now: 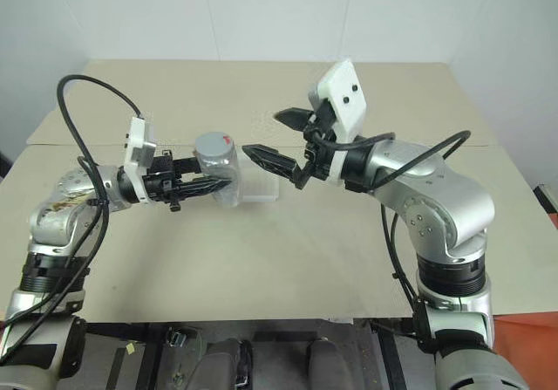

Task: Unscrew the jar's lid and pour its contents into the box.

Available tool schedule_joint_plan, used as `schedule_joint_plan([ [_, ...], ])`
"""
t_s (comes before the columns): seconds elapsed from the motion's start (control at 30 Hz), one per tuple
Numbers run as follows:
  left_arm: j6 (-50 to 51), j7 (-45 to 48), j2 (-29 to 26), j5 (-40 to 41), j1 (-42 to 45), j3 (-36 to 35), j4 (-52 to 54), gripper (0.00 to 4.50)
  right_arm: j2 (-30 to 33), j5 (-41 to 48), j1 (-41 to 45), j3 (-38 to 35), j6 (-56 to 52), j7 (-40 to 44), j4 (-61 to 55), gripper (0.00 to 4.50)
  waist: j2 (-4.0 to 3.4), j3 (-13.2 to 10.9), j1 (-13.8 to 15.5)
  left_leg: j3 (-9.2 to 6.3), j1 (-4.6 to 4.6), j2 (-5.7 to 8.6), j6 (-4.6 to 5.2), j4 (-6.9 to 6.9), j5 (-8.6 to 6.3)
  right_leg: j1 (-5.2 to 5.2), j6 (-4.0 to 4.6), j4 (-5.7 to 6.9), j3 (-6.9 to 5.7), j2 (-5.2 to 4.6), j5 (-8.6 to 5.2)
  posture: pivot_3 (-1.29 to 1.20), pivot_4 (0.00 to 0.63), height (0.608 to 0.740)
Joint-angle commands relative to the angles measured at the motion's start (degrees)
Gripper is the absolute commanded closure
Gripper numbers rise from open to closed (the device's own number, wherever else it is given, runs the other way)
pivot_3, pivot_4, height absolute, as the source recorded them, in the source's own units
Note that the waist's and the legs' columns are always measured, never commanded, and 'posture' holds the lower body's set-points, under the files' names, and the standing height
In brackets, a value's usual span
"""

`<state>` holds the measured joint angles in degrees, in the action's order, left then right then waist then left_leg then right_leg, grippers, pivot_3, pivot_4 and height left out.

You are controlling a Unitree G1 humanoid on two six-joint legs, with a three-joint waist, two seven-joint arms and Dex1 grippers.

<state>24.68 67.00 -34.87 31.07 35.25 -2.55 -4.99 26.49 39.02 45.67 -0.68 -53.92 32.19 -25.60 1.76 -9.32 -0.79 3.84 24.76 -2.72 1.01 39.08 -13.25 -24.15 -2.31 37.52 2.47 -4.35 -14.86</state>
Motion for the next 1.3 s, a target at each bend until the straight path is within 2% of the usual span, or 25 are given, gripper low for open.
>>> schedule_joint_plan([
  [0.03, -2.06, -0.15, 1.82, -0.55, 2.35, 0.46, -0.43, 2.61, -2.07, 0.07, 2.81, 1.38, 2.31, -0.03, -0.21, 0.03, 0.0, 0.0, -0.01, 0.0, 0.0, 0.01, 0.0, 0.0, 0.0, 0.0, 0.0, 0.03, 0.01, -0.01, 0.0, 0.0, 0.15, 0.74],
  [0.33, -3.21, 1.85, 3.84, -1.41, 4.18, 1.59, -2.08, 2.61, -7.83, -7.87, 6.96, 9.51, 4.3, -3.11, 5.57, 0.03, 0.0, 0.0, -0.08, 0.04, 0.01, 0.01, 0.0, 0.0, 0.0, -0.01, 0.0, 0.12, 0.0, 0.0, 0.0, 0.0, 0.15, 0.74],
  [0.6, -2.65, 3.32, 3.19, -0.66, 3.46, 1.17, -0.58, 2.61, -9.4, -11.76, 7.44, 10.21, 5.36, -3.69, 9.1, 0.03, 0.0, 0.0, 0.0, 0.09, 0.02, 0.01, -0.01, 0.0, 0.0, -0.01, 0.0, 0.12, -0.03, -0.01, 0.0, 0.0, 0.15, 0.74],
  [1.3, -2.22, 3.87, 1.32, 0.08, 2.44, 0.19, 0.99, 2.61, -3.04, -10.19, 2.02, 5.96, 4.29, 0.51, 4.37, 0.03, 0.0, 0.0, -0.03, 0.07, 0.02, 0.0, 0.0, 0.0, 0.0, -0.01, 0.0, 0.11, -0.02, 0.0, 0.0, 0.0, 0.15, 0.74],
])
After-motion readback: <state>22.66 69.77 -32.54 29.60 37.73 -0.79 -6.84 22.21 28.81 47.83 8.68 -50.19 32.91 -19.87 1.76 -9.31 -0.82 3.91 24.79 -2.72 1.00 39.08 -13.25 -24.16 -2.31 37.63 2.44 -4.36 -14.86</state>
